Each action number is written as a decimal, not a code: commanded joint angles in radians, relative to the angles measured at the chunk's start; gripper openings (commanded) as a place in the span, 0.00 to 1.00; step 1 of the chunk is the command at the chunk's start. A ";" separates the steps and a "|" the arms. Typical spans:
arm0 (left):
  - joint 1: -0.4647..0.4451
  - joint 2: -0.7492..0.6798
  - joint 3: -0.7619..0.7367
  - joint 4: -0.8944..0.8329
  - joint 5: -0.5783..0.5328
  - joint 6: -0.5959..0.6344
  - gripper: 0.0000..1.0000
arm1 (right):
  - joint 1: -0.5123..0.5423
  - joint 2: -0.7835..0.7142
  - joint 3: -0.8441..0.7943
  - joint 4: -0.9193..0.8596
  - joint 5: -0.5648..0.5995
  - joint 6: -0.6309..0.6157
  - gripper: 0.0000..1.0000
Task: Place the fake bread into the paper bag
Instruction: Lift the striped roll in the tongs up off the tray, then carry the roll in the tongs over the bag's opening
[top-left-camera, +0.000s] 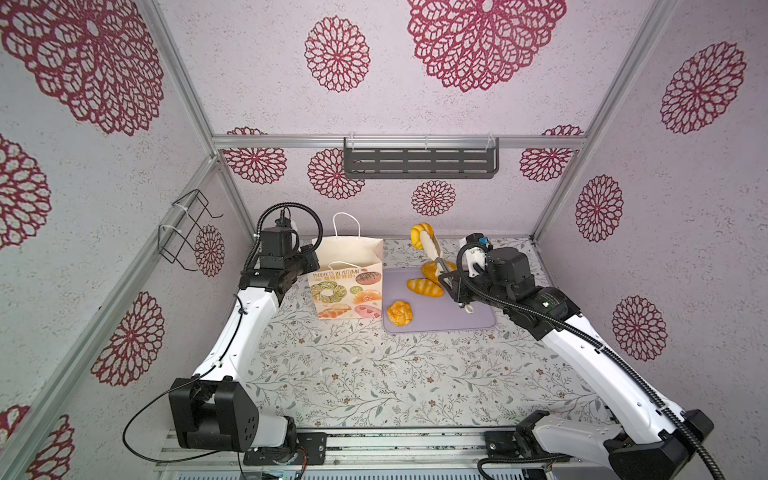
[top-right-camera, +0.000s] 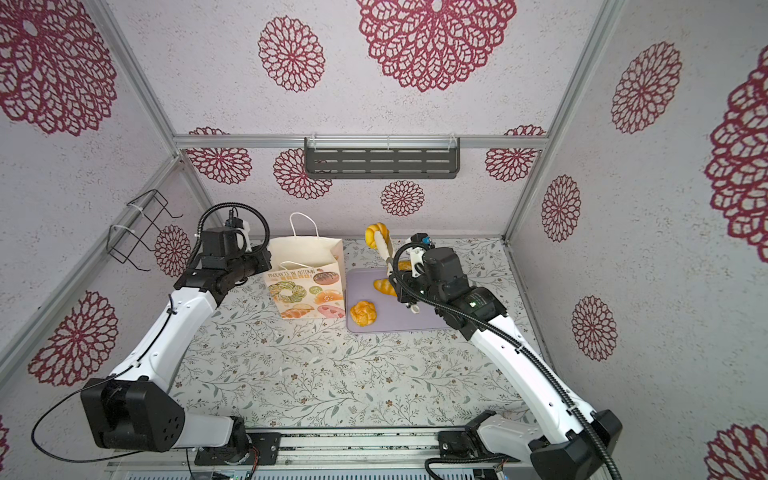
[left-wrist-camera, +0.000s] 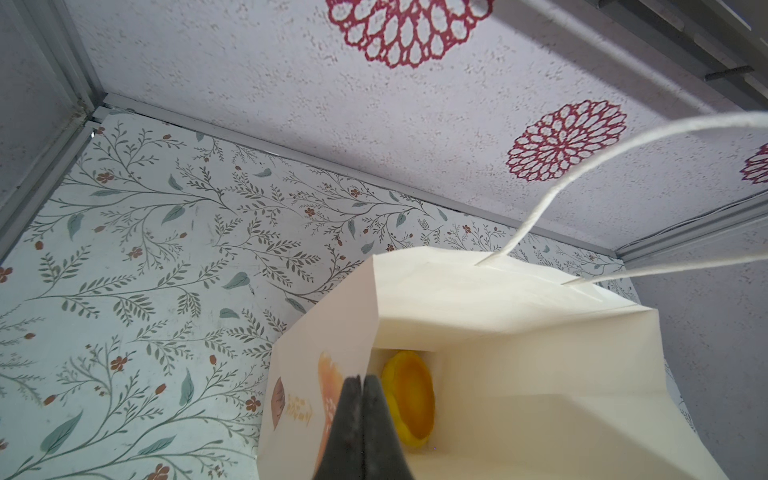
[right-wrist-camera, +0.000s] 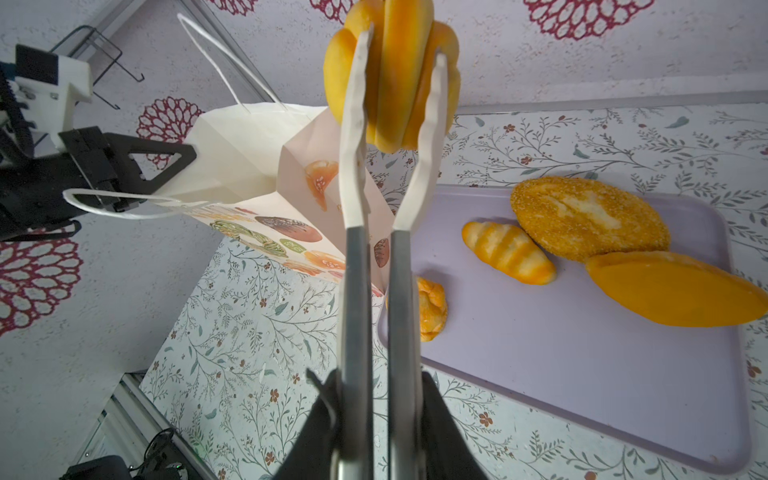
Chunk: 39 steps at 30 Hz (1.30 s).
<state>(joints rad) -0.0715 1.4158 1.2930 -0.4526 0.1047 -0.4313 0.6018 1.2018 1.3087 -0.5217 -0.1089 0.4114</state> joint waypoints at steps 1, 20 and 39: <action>-0.001 -0.004 -0.011 0.043 0.014 0.005 0.00 | 0.048 0.018 0.082 0.052 0.038 -0.048 0.21; 0.004 0.009 -0.008 0.040 0.023 -0.002 0.00 | 0.146 0.167 0.224 0.106 -0.009 -0.048 0.21; 0.005 0.011 -0.008 0.039 0.024 -0.001 0.00 | 0.226 0.268 0.285 0.161 -0.044 -0.052 0.21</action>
<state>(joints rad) -0.0696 1.4162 1.2930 -0.4469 0.1226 -0.4389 0.8165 1.4734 1.5421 -0.4534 -0.1326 0.3748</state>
